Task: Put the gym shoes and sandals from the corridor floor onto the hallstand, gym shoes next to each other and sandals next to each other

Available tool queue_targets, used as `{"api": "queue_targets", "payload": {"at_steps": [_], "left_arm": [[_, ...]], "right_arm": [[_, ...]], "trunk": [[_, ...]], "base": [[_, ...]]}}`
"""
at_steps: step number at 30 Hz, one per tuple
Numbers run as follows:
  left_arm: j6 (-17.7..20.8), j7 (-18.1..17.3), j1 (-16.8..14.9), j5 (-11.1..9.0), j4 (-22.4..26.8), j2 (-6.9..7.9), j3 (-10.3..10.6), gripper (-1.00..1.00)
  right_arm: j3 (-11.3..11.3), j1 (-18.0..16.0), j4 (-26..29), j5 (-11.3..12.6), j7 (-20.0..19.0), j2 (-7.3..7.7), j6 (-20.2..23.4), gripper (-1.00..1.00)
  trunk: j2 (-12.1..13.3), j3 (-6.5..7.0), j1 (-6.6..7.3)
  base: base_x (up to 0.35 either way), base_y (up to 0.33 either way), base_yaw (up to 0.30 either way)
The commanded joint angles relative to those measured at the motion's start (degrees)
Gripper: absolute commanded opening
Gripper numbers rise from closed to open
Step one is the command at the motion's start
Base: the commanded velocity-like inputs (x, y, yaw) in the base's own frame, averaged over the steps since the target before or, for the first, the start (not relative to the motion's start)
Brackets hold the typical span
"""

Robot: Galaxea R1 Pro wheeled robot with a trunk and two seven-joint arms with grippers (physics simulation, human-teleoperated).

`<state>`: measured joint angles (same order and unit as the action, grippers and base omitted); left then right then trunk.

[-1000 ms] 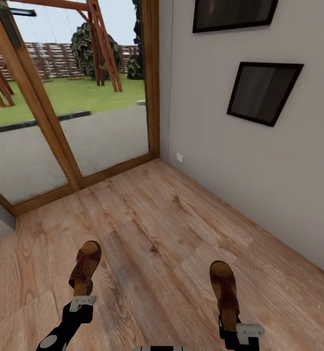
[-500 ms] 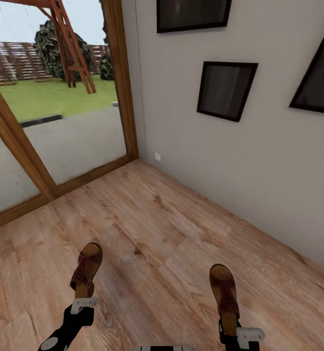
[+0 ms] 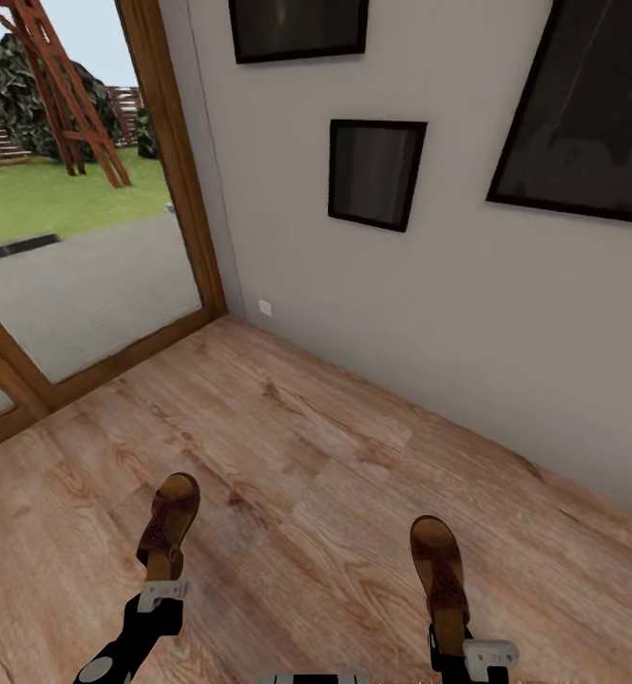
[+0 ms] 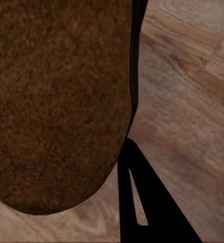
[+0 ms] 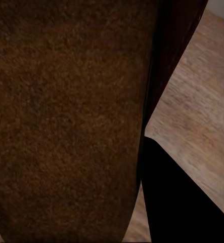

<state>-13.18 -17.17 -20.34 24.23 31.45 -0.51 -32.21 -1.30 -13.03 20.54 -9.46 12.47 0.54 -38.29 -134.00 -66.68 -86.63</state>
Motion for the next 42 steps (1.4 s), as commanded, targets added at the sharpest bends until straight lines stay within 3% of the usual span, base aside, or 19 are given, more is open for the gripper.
{"api": "queue_targets", "payload": {"at_steps": [1,32,42], "left_arm": [[-0.26,-0.41,-0.05,0.45,0.02,-0.07,-0.48,-1.00],[-0.22,-0.40,-0.05,0.28,-0.67,-0.22,-0.49,-1.00],[-0.49,-0.41,1.36,-0.81,-2.25,-0.92,-0.49,-1.00]], "right_arm": [[-0.11,-0.05,-0.06,-0.46,0.36,-0.01,-0.12,-1.00],[-0.11,-0.07,-1.29,-0.38,0.34,-0.19,-0.12,-1.00],[-0.11,-0.06,-1.29,-0.37,0.31,-0.05,-0.12,-1.00]], "trunk": [[-0.02,-0.04,0.01],[-0.02,-0.04,0.01],[-0.02,0.15,0.01]], "base": [[0.000,0.000,-0.300],[0.000,0.000,-0.300],[0.000,0.000,-0.299]]}}
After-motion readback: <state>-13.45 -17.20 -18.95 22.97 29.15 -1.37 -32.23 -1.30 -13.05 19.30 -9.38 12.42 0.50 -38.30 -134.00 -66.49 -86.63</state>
